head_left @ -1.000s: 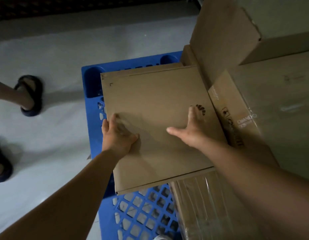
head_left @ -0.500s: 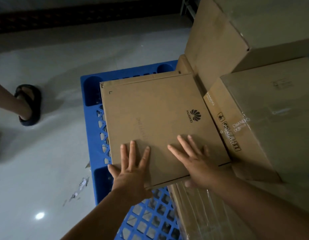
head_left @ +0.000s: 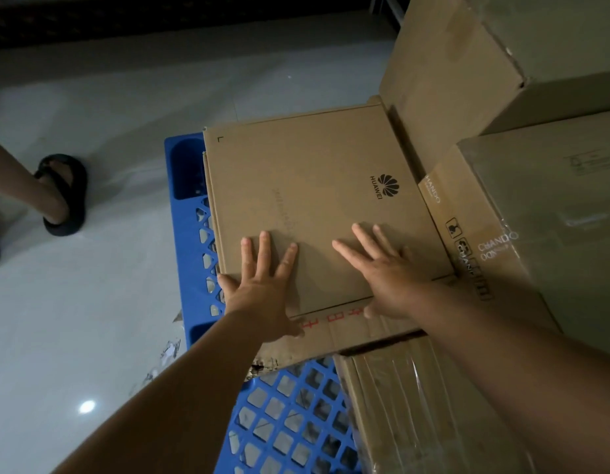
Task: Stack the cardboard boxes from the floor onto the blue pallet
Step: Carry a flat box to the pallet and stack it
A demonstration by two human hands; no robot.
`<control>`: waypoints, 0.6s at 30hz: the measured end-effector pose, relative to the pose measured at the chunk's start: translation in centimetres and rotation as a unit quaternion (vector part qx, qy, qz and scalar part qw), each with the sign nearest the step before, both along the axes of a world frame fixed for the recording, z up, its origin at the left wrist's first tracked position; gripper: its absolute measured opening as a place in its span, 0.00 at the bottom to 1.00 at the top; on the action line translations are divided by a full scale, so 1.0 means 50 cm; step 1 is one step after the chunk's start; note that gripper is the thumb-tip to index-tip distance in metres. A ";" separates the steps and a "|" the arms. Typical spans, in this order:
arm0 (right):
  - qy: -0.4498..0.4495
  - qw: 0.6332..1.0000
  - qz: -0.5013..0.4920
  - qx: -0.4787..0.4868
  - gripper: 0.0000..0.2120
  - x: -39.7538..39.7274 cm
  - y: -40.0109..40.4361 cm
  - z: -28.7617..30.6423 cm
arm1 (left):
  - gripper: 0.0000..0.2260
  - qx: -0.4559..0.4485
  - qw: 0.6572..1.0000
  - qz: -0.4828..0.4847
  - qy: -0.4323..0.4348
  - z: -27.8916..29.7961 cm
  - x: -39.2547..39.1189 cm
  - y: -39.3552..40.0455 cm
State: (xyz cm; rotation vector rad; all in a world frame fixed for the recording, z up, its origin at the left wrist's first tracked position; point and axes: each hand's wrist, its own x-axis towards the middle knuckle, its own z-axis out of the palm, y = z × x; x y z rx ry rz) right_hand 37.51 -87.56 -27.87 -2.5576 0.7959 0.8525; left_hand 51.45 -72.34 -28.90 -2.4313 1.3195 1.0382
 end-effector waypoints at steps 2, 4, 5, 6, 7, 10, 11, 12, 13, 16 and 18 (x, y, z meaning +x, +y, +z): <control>0.004 1.000 -0.004 0.010 0.57 -0.004 0.001 0.007 | 0.58 -0.004 1.000 -0.006 -0.006 0.005 -0.002 0.002; -0.004 0.998 -0.037 0.040 0.53 -0.009 0.011 0.022 | 0.54 -0.028 1.000 0.005 -0.002 0.018 -0.002 0.007; -0.022 0.996 -0.069 0.054 0.50 -0.011 0.022 0.033 | 0.51 -0.055 0.998 0.030 0.008 0.027 -0.004 0.011; -0.052 0.990 -0.114 0.065 0.46 -0.013 0.037 0.045 | 0.47 -0.090 0.993 0.072 0.024 0.038 -0.009 0.018; -0.093 0.977 -0.174 0.077 0.41 -0.014 0.054 0.056 | 0.42 -0.127 0.982 0.131 0.049 0.053 -0.016 0.027; -0.209 0.894 -0.374 0.130 0.31 -0.013 0.117 0.097 | 0.32 -0.226 0.903 0.335 0.144 0.102 -0.042 0.064; -0.231 0.868 -0.413 0.147 0.29 -0.012 0.141 0.115 | 0.30 -0.245 0.874 0.386 0.166 0.120 -0.050 0.080; -0.248 0.848 -0.438 0.162 0.29 -0.011 0.167 0.134 | 0.29 -0.257 0.847 0.428 0.184 0.140 -0.057 0.097; -0.265 0.833 -0.454 0.174 0.28 -0.011 0.193 0.153 | 0.29 -0.265 0.823 0.460 0.200 0.160 -0.064 0.115; -0.291 0.807 -0.473 0.198 0.26 -0.015 0.279 0.220 | 0.28 -0.313 0.764 0.514 0.235 0.222 -0.089 0.182; -0.300 0.800 -0.475 0.211 0.26 -0.019 0.337 0.268 | 0.26 -0.343 0.739 0.528 0.240 0.267 -0.111 0.233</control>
